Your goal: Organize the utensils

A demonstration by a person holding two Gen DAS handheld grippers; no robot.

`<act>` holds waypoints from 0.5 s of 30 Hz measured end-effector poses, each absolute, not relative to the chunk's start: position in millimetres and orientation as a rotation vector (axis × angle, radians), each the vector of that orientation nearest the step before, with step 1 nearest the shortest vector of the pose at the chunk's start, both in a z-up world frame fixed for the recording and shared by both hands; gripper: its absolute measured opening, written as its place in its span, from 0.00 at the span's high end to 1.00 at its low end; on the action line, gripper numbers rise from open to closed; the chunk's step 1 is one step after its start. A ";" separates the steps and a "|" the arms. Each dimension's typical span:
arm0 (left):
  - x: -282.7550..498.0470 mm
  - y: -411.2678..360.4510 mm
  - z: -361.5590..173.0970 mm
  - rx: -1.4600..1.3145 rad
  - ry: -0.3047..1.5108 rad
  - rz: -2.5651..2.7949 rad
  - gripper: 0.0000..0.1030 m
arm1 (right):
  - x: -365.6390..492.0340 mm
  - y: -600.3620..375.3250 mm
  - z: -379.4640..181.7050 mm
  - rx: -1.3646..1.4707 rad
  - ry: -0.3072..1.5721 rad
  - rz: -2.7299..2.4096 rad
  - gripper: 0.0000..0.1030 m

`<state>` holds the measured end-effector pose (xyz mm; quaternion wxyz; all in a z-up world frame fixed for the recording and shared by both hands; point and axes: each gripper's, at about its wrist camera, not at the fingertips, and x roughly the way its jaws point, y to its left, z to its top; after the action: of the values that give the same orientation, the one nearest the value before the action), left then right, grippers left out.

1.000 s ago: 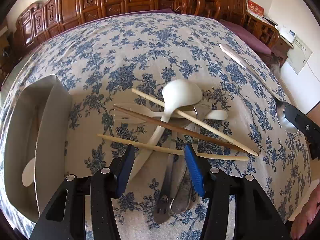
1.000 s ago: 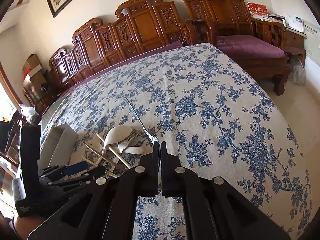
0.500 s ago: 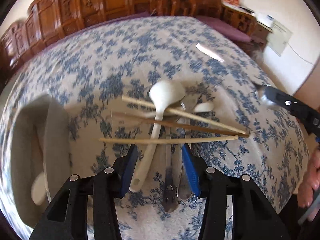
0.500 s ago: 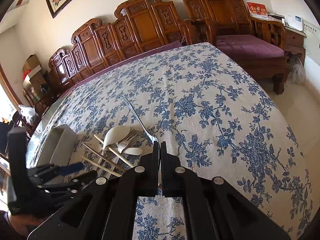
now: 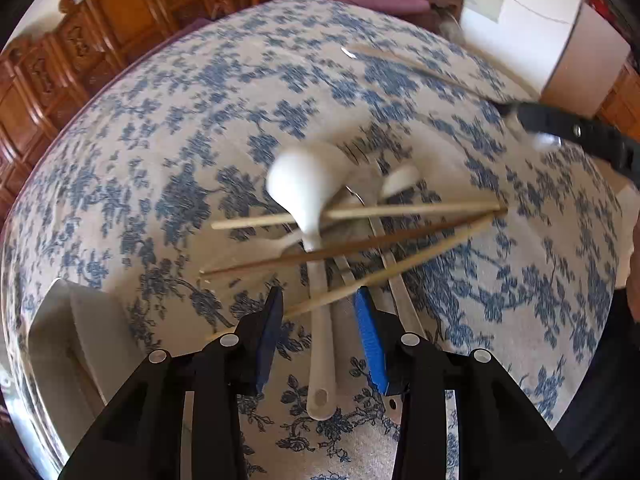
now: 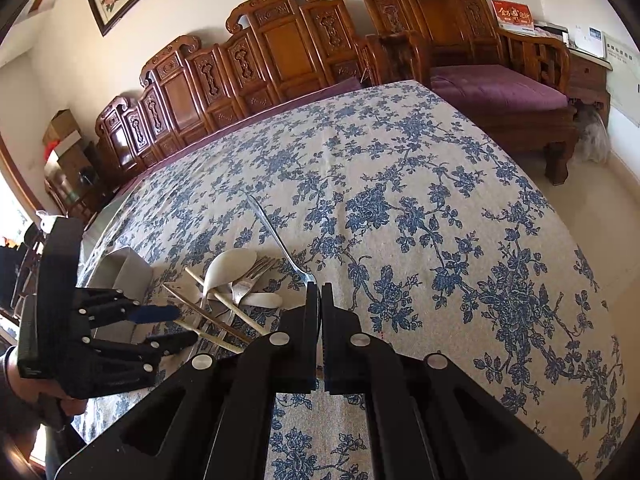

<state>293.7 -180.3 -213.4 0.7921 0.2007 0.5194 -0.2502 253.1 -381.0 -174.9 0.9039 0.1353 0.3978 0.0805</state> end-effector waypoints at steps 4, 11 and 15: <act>292.9 -180.6 -214.2 0.433 1.133 -0.561 0.68 | 253.7 -380.2 -175.5 0.279 0.826 0.166 0.97; 284.7 -185.0 -213.8 0.512 1.133 -0.593 0.85 | 254.1 -380.1 -176.5 0.280 0.829 0.166 0.97; 279.2 -187.5 -213.6 0.566 1.119 -0.591 0.86 | 254.0 -379.1 -177.3 0.279 0.831 0.168 0.97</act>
<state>279.2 -187.5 -213.6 0.7691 0.2611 0.5157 -0.2726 254.0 -379.1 -177.3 0.9021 0.1349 0.4019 0.0813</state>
